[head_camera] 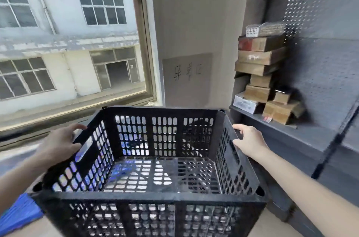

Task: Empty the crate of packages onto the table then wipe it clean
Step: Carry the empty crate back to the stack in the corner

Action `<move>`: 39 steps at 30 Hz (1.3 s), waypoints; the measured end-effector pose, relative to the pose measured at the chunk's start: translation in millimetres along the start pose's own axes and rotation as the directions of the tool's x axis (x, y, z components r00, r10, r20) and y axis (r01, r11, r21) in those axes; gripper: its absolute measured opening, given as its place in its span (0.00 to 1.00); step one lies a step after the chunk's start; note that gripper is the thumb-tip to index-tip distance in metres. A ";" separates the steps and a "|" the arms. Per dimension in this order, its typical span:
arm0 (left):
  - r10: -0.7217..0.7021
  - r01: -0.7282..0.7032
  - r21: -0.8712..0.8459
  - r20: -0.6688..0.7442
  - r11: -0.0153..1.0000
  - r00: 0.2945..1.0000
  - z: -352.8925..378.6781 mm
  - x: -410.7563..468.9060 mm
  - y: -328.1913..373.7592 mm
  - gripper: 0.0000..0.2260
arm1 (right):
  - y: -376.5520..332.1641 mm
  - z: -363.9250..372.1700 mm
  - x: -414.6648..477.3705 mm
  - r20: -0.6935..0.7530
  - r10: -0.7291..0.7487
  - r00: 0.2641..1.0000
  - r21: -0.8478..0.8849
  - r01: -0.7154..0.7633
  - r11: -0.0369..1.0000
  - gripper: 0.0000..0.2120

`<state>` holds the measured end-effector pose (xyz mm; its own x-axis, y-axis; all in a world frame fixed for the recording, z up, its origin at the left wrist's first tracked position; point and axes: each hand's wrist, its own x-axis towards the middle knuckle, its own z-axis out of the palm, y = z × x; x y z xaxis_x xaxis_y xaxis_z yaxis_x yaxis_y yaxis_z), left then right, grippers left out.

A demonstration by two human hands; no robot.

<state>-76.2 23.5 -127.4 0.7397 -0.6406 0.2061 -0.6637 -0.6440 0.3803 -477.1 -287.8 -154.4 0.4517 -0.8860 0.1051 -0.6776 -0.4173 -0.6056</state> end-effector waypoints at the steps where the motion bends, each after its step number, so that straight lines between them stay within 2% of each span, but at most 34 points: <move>1: 0.030 -0.030 -0.018 0.013 0.999 0.999 12.5 12.4 17.7 0.22 | 12.2 -10.7 1.2 -0.018 0.038 0.999 -0.002 -0.038 0.999 0.26; 10: 0.231 -0.235 0.003 0.157 0.972 0.960 125.9 128.8 141.4 0.25 | 89.2 -55.9 35.8 -0.136 0.286 0.949 -0.026 -0.292 0.956 0.25; 18: 0.390 -0.413 0.047 0.247 0.910 0.887 226.0 255.0 195.1 0.25 | 110.2 -38.2 101.6 -0.218 0.460 0.861 0.036 -0.464 0.885 0.25; 22: 0.435 -0.472 0.087 0.273 0.877 0.858 264.9 308.9 217.0 0.23 | 125.2 -18.3 133.4 -0.215 0.516 0.829 0.067 -0.514 0.855 0.28; 27: 0.454 -0.502 0.119 0.286 0.857 0.844 310.8 363.6 247.1 0.22 | 151.3 10.2 172.3 -0.191 0.578 0.794 0.096 -0.571 0.816 0.26; 39: 0.346 -0.448 0.279 0.346 0.849 0.872 402.0 461.2 303.3 0.21 | 225.0 70.6 298.3 -0.119 0.650 0.750 0.103 -0.642 0.760 0.25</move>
<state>19.1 -635.3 -279.4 0.3770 -0.9262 -0.0011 -0.9260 -0.3769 -0.0211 -453.8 -631.7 -315.1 -0.1709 -0.9602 -0.2211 -0.7446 0.2728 -0.6092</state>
